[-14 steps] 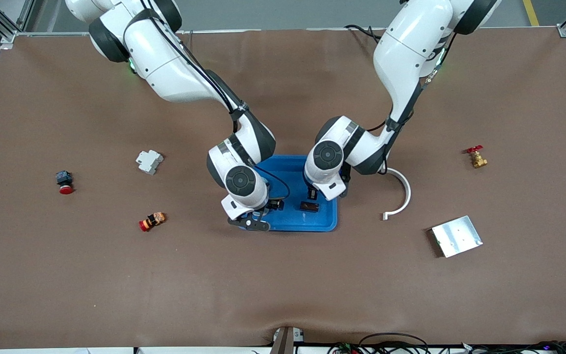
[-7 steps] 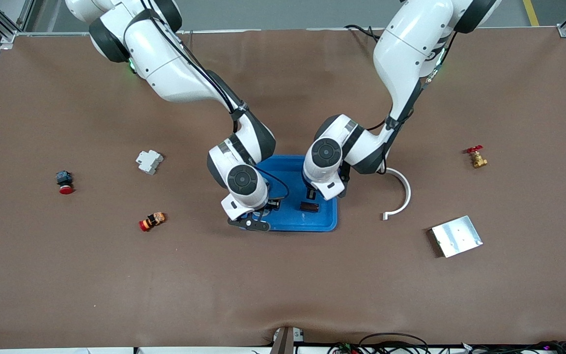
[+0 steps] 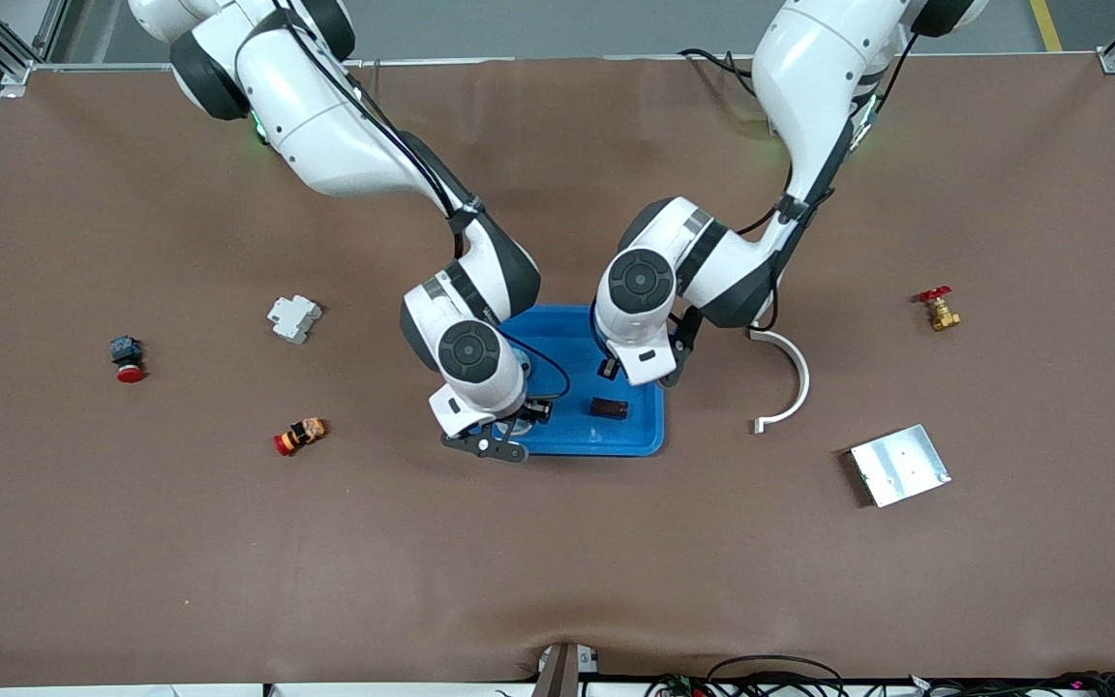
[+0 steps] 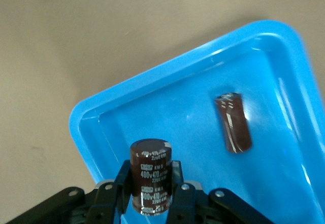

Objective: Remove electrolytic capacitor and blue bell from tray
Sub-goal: 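Carry the capacitor toward the white arc while the right gripper carries the bell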

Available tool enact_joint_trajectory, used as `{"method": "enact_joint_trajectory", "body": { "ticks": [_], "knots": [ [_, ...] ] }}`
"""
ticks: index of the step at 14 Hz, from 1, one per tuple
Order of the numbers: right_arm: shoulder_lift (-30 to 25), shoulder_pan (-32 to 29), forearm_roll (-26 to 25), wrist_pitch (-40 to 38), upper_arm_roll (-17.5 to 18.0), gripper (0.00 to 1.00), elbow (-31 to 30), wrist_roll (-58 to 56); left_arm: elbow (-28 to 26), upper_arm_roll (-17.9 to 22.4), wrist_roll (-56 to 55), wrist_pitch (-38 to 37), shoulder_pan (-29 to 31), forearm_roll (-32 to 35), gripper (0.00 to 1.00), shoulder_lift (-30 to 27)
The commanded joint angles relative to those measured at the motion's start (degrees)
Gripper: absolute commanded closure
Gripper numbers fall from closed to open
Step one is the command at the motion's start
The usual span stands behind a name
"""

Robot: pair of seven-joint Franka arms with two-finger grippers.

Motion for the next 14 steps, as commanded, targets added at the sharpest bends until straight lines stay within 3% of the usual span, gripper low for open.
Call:
{"method": "enact_joint_trajectory", "body": {
  "ticks": [1,6,10,14],
  "knots": [
    [-4.8,-3.4,0.2,-7.4,0.5,1.0,-0.8,0.2,-0.5,0.2,10.0,-1.5,0.4,1.1,1.0,-2.5],
    [-12.3,-11.3,0.1,-18.9,0.1,1.0,-3.1,-14.1,-2.3,0.4,32.7,-3.0,2.6,3.2,1.0,-4.5],
    [-20.1,-19.8,0.0,-17.2,-0.1,1.0,-15.2,-31.2,-5.9,0.1,43.3,-0.7,4.5,9.5,1.0,-5.2],
    [-29.7,-25.5,-0.8,-8.3,-2.2,1.0,-32.3,-46.9,-20.8,0.1,55.8,15.4,8.4,10.6,1.0,-10.8]
  ]
}}
